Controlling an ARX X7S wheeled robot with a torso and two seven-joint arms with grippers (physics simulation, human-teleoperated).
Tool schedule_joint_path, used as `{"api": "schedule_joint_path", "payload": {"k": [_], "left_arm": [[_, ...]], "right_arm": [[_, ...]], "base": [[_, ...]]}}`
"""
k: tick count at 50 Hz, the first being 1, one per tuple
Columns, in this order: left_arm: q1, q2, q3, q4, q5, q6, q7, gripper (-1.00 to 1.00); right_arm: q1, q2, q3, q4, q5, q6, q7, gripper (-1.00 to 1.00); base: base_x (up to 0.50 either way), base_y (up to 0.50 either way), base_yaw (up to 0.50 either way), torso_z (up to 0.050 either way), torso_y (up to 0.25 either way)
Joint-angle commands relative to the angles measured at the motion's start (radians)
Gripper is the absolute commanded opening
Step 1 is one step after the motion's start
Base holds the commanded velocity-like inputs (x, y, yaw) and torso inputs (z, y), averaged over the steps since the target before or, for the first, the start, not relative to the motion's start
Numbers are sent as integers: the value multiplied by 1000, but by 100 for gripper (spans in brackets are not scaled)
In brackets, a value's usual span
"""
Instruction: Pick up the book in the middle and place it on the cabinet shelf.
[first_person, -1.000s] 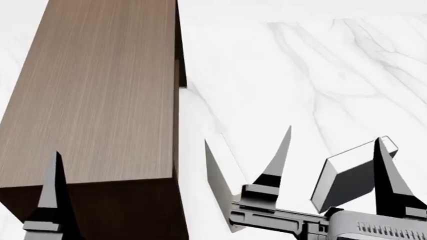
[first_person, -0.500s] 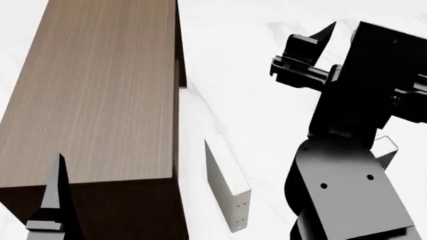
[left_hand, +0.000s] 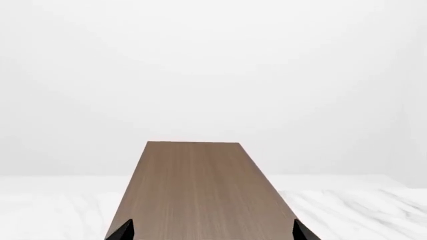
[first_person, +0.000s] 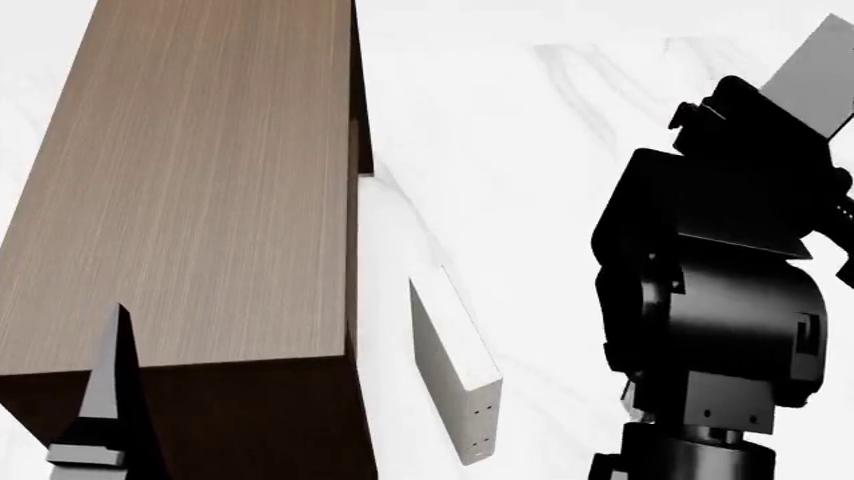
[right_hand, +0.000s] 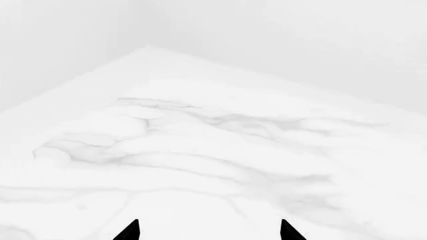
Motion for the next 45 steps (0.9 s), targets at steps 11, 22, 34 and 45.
{"api": "schedule_joint_path", "payload": {"k": [11,22,34,45], "left_arm": [[-5,-10,20,-16,-1,25,-1,100],[-2,-25,8,-15,-18,35,-9,100],[-6,-33,10,-11,-27,38,-20,100],[-8,-36,19,-23,-26,44,-19,100]], "right_arm": [[200,-48,164,365,47,-144,430,100],[237,-51,218,475,75,-122,550,100],[242,-49,215,555,158,-199,545,100],[312,-30,198,791,190,-270,440,100]], "base": [[0,0,0,0,0],[0,0,0,0,0],[0,0,0,0,0],[0,0,0,0,0]]}}
